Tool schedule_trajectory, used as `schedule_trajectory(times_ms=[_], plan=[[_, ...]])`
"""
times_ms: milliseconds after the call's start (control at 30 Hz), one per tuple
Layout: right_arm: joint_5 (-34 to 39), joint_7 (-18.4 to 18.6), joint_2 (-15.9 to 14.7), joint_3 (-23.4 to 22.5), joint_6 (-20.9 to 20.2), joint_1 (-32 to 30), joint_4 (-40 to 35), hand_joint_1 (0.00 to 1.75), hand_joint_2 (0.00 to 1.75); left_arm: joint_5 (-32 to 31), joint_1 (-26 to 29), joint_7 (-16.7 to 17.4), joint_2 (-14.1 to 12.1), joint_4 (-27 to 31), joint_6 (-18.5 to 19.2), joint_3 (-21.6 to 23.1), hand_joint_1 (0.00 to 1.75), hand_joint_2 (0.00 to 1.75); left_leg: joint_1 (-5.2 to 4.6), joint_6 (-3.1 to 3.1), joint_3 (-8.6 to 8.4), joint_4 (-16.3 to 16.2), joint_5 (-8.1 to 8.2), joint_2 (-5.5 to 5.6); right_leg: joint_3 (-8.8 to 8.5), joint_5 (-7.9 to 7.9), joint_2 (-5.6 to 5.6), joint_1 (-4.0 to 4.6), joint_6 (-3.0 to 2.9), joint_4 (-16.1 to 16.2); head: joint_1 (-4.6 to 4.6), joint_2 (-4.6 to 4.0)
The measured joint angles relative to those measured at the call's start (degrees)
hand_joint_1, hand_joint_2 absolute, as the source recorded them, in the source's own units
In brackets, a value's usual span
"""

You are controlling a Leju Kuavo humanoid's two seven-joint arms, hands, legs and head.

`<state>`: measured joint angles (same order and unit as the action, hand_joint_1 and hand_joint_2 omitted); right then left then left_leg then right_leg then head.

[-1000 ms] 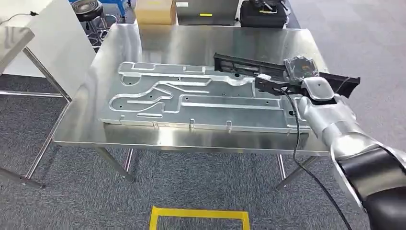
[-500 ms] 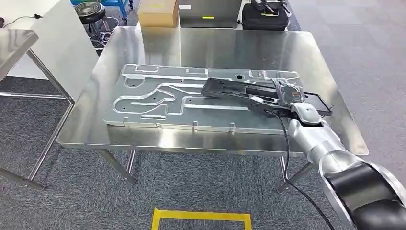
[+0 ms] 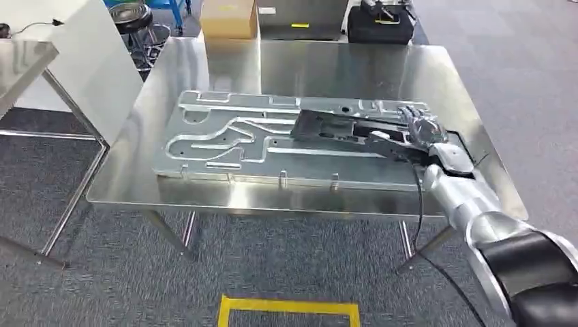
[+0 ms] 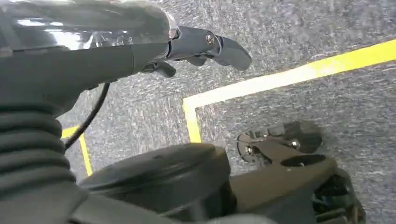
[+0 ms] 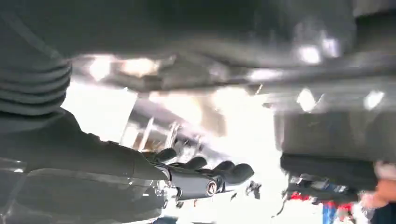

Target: Take the parts from the cabinet and place them on the table.

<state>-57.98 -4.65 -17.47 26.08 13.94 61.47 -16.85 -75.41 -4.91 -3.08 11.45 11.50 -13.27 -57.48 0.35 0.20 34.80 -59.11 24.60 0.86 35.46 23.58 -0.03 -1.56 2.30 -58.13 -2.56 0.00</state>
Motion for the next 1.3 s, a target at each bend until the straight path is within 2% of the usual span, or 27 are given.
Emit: schedule_trajectory(times_ms=[67,100,167,233,300,367,400,433,500,567,600,633,700,733,767,800,867,900,933,1000,1033,1067,1133,1200,1233,1267,1300], plan=[[-3.23,0.52,-2.71,0.04,-2.94,3.25,-0.2,0.0,0.0,0.11,0.17,0.44,-0.04,0.0,0.68,-0.18,0.0,0.0,0.18,1.39,0.36,0.82,-0.97,-0.12,0.46,0.56,0.0,-0.51,0.86,-0.43,0.02,0.0],[-4.4,0.68,-3.95,0.07,-4.25,5.15,-0.31,0.0,0.0,0.26,0.17,0.5,-0.04,0.0,0.94,-0.24,0.0,0.0,0.01,1.84,0.77,0.89,-1.34,-0.21,1.25,2.85,0.0,-0.47,0.8,-2.1,0.02,0.0],[-6.23,0.4,-6.76,0.09,-6.81,9.36,-0.55,0.0,0.0,0.46,0.17,0.48,-0.04,0.0,1.4,-0.33,0.0,0.0,-0.27,2.43,1.83,0.87,-2.02,-0.21,4.51,9.21,0.04,-0.23,0.83,-11.22,0.02,0.0],[-7.81,-0.65,-8.64,0.3,-8.47,12.29,-0.87,0.0,0.0,0.61,0.2,0.33,-0.02,0.0,1.75,-0.42,0.0,0.0,-0.61,2.6,2.75,0.79,-2.77,-0.25,6.13,12.02,0.06,0.03,0.85,-17.98,0.02,0.0],[-8.84,-1.49,-10.61,0.39,-9.35,14.28,-1.31,0.0,0.0,0.78,0.16,0.0,-0.02,0.0,1.93,-0.66,0.0,0.0,-0.7,2.67,3.67,0.75,-3.54,-0.22,2.8,9.94,0.04,0.21,0.57,-14.66,0.02,0.0],[-10.0,-2.08,-12.41,0.53,-10.07,16.55,-1.99,0.0,0.0,0.98,0.07,-0.42,0.0,0.0,1.93,-0.85,0.0,0.0,-0.78,2.5,4.4,0.64,-4.31,-0.05,-4.04,6.42,0.04,0.4,-0.03,-4.57,0.02,0.0],[-10.28,-2.23,-13.59,0.72,-10.01,17.92,-2.6,0.0,0.0,1.12,0.02,-0.66,0.02,0.0,1.93,-0.96,0.0,0.0,-0.89,2.31,4.85,0.57,-4.7,0.01,-6.81,7.19,0.04,0.59,-0.44,-0.1,0.02,0.0],[-10.04,-2.19,-14.73,0.83,-9.19,18.68,-3.48,0.0,0.0,1.4,-0.04,-0.85,0.04,0.0,1.82,-1.16,0.0,0.0,-1.01,2.07,4.98,0.69,-5.22,0.09,-6.75,6.43,-0.06,1.0,-0.19,0.28,-0.11,0.0],[-7.61,-2.17,-18.42,0.65,-4.75,18.36,-6.3,0.0,0.0,2.03,-0.01,-1.11,0.13,-0.02,1.47,-1.62,0.0,0.0,-0.72,1.45,5.02,1.27,-6.3,0.51,-6.37,5.81,-0.17,1.35,-0.75,0.72,-0.07,0.0],[-1.02,-1.79,-22.09,-1.34,5.56,11.69,-11.62,0.0,0.0,2.54,0.14,-1.11,0.22,-0.02,0.9,-2.04,0.0,0.0,-0.62,0.78,5.02,1.9,-6.7,0.84,-6.65,4.17,-0.88,0.88,-1.62,2.19,-0.07,0.0],[1.02,-2.34,-23.84,-3.73,12.05,6.97,-15.78,0.0,0.0,2.91,0.16,-1.09,0.26,-0.02,0.64,-2.36,0.0,0.0,-0.38,0.51,5.14,0.89,-4.4,0.27,-6.57,3.45,-1.08,1.08,-1.92,2.83,-0.02,0.0],[1.17,-3.24,-24.34,-7.03,18.26,0.09,-20.08,0.0,0.0,2.99,0.2,-0.92,0.31,-0.02,0.46,-2.67,0.0,0.0,-0.23,0.46,5.8,-2.15,-0.69,0.03,-6.31,2.81,-1.47,1.17,-2.27,3.06,-0.11,0.0],[-0.03,-5.68,-24.87,-17.4,24.83,-13.68,-29.27,0.0,0.0,3.04,0.34,-0.92,0.37,-0.02,0.22,-3.06,0.0,0.0,0.07,-0.08,7.51,-11.28,5.55,-0.41,-4.95,1.9,-1.72,1.23,-2.29,2.83,-0.07,0.0],[-0.75,-6.58,-24.03,-21.53,25.2,-18.78,-32.23,0.0,0.0,3.06,0.26,-0.9,0.43,-0.02,0.16,-3.19,0.0,0.0,0.06,-0.34,8.12,-15.1,6.91,-0.39,-3.79,1.39,-1.65,1.12,-2.16,2.41,-0.09,0.0],[-0.8,-6.69,-23.97,-24.77,25.27,-22.59,-34.65,0.0,0.0,3.08,0.06,-0.9,0.5,-0.02,0.07,-3.26,0.0,0.0,0.07,-0.45,7.92,-16.63,6.38,-0.39,-2.58,0.89,-1.59,0.88,-1.89,1.93,-0.07,0.0],[-0.8,-6.71,-24.17,-27.31,25.27,-25.46,-36.42,0.0,0.0,3.08,-0.13,-0.9,0.5,-0.02,0.02,-3.3,0.0,0.0,0.13,-0.57,6.6,-15.95,4.74,-0.44,-1.34,0.43,-1.55,0.7,-1.58,1.41,-0.07,0.0],[-1.99,-7.51,-24.15,-32.56,25.47,-29.71,-40.43,0.0,0.0,3.08,-0.17,-0.85,0.5,-0.02,-0.04,-3.5,0.0,0.0,0.33,-0.6,0.28,-8.69,1.44,-0.45,0.85,-0.41,-1.61,0.3,-1.1,0.43,-0.07,0.0],[-2.55,-9.02,-23.72,-33.91,25.49,-31.75,-41.85,0.0,0.0,3.06,-0.26,-0.74,0.5,-0.02,-0.13,-3.54,0.0,0.0,0.35,-0.49,-3.67,-3.2,3.15,-0.39,1.4,-0.8,-1.69,0.25,-0.86,0.04,-0.09,0.0],[-3.64,-15.79,-19.97,-38.95,25.58,-33.89,-47.17,0.0,0.0,2.99,-0.29,-0.44,0.5,-0.02,-0.28,-3.56,0.0,0.0,-0.1,-0.29,-6.37,1.46,5.1,-0.33,1.88,-1.2,-1.53,0.43,-0.54,-0.11,-0.07,0.0],[-1.53,-30.53,-12.25,-49.1,26.12,-37.28,-55.27,0.0,0.0,3.32,-0.37,0.26,0.63,-0.02,-1.02,-3.7,0.0,0.0,-0.09,0.36,-5.82,1.55,4.5,0.09,1.56,-2.35,-1.16,0.21,0.11,0.58,-0.11,0.0],[0.79,-34.66,-8.15,-54.62,26.23,-40.09,-59.45,0.0,0.0,3.72,-0.66,0.53,0.83,-0.02,-1.33,-3.7,0.0,0.0,-0.3,0.89,-5.68,1.6,4.03,0.39,1.22,-2.81,-1.4,0.18,0.6,1.08,-0.06,0.0],[2.53,-35.65,-4.33,-59.62,26.23,-43.32,-62.92,0.0,0.0,4.24,-0.67,0.85,0.9,-0.02,-1.42,-3.69,0.0,0.0,0.06,1.42,-5.46,2.41,2.9,0.63,1.09,-3.47,-1.54,0.39,1.11,1.81,-0.2,0.0],[4.01,-35.23,3.65,-67.2,26.19,-47.89,-66.47,0.0,0.0,5.18,-0.46,1.44,1.07,0.11,-1.33,-3.59,0.0,0.0,0.35,2.09,-4.67,3.53,1.0,0.8,2.31,1.83,-0.71,0.15,1.2,-1.08,0.04,0.0],[4.45,-35.21,10.93,-72.71,26.17,-51.65,-68.37,0.0,0.0,5.44,-0.09,1.62,1.09,0.11,-1.72,-3.34,0.0,0.0,0.09,2.15,-2.92,3.55,-0.32,0.44,4.51,9.05,-0.43,0.16,1.23,-9.11,0.0,0.0],[4.51,-35.21,14.38,-75.37,26.17,-53.37,-68.54,0.0,0.0,5.66,-0.11,1.62,1.09,0.09,-2.08,-3.26,0.0,0.0,-0.13,2.15,-1.99,3.54,-0.95,0.22,5.04,10.86,-0.28,0.2,1.31,-12.97,0.02,0.0],[4.84,-35.37,17.66,-78.52,26.17,-53.96,-66.28,0.0,0.0,5.81,-0.13,1.62,1.09,0.09,-2.34,-3.19,0.0,0.0,-0.27,2.07,-1.06,3.46,-1.6,0.01,4.95,10.47,-0.17,0.21,1.33,-15.47,0.0,0.0],[6.09,-35.21,19.78,-81.63,26.1,-53.78,-62.08,0.0,1.75,5.7,-0.18,1.64,1.09,0.09,-2.38,-3.13,0.0,0.0,-0.41,1.95,-0.16,3.33,-2.26,-0.22,3.86,8.39,-0.18,0.2,1.26,-15.81,0.02,0.0]])
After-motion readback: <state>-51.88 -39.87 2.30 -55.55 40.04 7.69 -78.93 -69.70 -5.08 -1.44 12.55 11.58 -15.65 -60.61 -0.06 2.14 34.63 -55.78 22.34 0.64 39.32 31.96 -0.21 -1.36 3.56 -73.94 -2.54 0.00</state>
